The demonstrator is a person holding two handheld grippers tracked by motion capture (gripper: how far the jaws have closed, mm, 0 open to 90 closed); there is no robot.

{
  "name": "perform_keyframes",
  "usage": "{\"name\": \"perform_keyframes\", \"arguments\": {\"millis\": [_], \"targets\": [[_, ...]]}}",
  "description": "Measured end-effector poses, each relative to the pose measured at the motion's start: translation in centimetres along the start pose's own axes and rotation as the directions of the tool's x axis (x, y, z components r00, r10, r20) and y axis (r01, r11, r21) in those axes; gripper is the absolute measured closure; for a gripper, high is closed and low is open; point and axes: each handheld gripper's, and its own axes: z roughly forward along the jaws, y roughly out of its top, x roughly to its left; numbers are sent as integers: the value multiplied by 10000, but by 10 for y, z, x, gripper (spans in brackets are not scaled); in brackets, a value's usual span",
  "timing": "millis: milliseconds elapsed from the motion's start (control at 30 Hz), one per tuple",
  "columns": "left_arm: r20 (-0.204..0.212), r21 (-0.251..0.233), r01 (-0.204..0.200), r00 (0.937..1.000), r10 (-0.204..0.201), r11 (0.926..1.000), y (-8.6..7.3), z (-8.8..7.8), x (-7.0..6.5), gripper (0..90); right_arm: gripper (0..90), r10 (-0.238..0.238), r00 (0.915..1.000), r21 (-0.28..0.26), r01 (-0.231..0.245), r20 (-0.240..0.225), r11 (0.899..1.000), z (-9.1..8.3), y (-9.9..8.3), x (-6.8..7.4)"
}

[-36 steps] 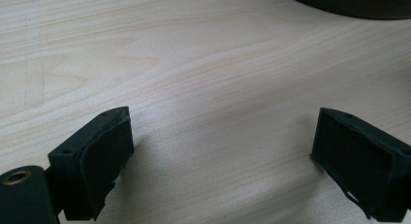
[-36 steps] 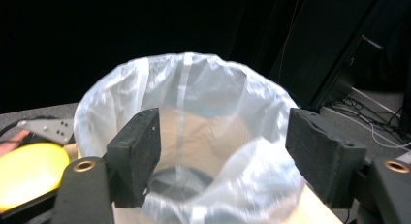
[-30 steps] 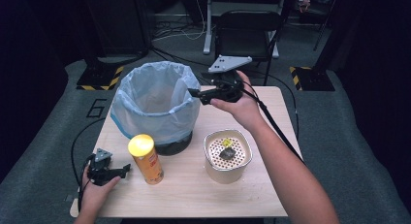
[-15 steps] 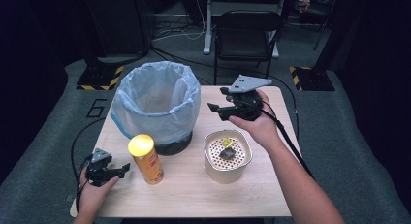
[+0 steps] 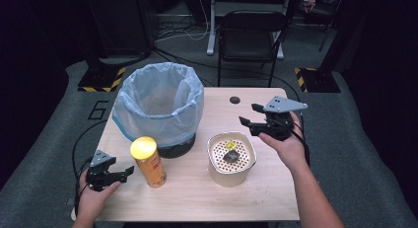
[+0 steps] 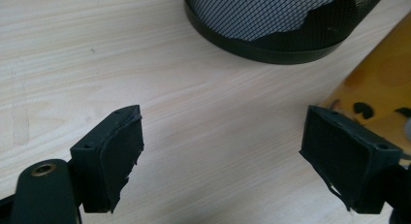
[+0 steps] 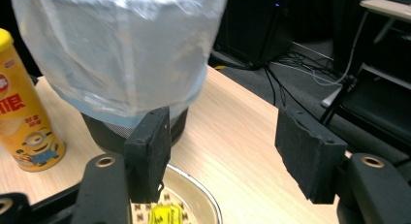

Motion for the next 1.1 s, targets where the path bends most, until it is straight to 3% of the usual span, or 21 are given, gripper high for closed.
{"name": "perform_keyframes", "arguments": {"millis": [167, 233, 500, 600, 800, 833, 900, 933, 967, 1067, 1100], "targets": [[328, 37, -367, 9988, 366, 9993, 9, -7, -7, 150, 377, 179, 9992, 81, -182, 347, 9998, -8, -21, -6], [398, -192, -322, 9987, 329, 9993, 8, -9, -11, 150, 377, 259, 9986, 110, -265, 461, 9996, -9, -28, -10], [1077, -219, -572, 9924, 592, 9981, 3, -24, -20, 145, 376, 830, 9933, 100, -840, 807, 9964, -16, -48, -20], [1506, -417, -654, 9860, 709, 9970, 1, -28, -22, 140, 375, 839, 9912, 169, -861, 1026, 9961, -20, -57, -21], [2494, -581, -229, 9677, 368, 9980, 4, -26, -38, 127, 372, 1323, 9841, -22, -1330, 1187, 9911, -27, -73, -24], [2436, -646, -433, 9682, 578, 9970, 5, -24, -40, 126, 372, 1344, 9834, -21, -1352, 1223, 9908, -29, -75, -25], [2604, -502, -608, 9628, 718, 9969, 8, -21, -44, 126, 371, 1502, 9805, -13, -1512, 1265, 9885, -30, -80, -26], [2527, -607, -535, 9652, 672, 9967, 9, -19, -47, 126, 371, 1535, 9797, -5, -1547, 1292, 9880, -30, -82, -26], [2718, -490, -641, 9594, 751, 9967, 10, -17, -48, 126, 371, 1576, 9787, 17, -1593, 1318, 9872, -31, -84, -26], [2749, -519, -648, 9584, 766, 9965, 13, -12, -53, 126, 370, 1625, 9769, 35, -1646, 1391, 9864, -34, -90, -28], [2845, -421, -689, 9555, 781, 9967, 14, -11, -53, 126, 369, 1697, 9748, 58, -1724, 1446, 9850, -35, -92, -28]]}}
